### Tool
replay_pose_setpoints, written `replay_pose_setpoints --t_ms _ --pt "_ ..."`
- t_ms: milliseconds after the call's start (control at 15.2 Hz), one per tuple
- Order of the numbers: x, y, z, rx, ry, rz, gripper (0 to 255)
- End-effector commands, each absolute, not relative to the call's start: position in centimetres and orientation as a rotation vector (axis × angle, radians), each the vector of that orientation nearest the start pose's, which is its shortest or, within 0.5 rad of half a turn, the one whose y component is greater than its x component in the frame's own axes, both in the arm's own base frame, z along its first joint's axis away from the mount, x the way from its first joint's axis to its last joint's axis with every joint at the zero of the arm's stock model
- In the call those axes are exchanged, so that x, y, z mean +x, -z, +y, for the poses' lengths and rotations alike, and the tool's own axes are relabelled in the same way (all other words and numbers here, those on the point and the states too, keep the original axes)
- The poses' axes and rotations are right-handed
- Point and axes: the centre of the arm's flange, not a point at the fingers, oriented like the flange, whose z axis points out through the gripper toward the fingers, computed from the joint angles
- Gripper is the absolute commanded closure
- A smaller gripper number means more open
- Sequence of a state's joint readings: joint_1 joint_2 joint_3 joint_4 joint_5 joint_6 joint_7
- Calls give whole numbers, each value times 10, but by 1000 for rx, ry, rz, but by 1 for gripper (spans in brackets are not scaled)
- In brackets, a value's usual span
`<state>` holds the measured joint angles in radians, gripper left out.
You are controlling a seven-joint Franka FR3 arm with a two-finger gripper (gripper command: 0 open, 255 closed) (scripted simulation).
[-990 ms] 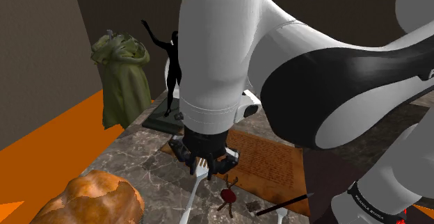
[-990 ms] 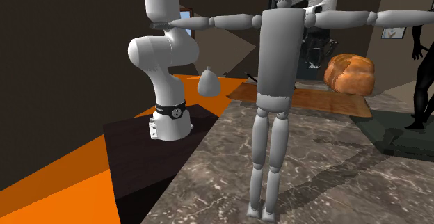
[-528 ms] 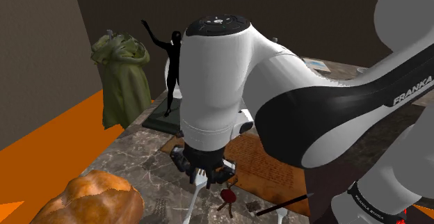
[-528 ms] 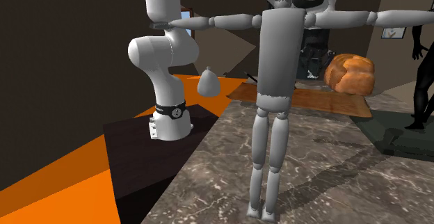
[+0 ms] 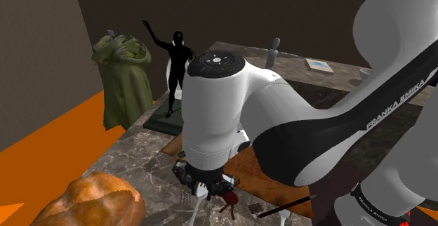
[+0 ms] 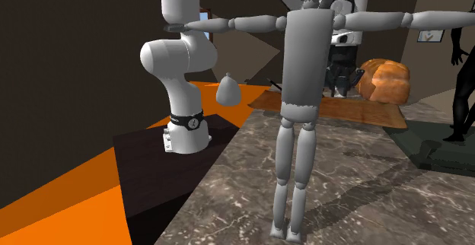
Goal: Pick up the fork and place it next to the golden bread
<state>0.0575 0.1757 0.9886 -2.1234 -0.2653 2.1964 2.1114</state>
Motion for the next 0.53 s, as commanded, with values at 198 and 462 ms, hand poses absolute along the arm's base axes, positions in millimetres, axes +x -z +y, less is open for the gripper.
replay_pose_setpoints --t_ms 198,462 --pt "293 -341 471 -2829 106 1389 255" --pt "293 -341 471 -2829 106 1389 255"
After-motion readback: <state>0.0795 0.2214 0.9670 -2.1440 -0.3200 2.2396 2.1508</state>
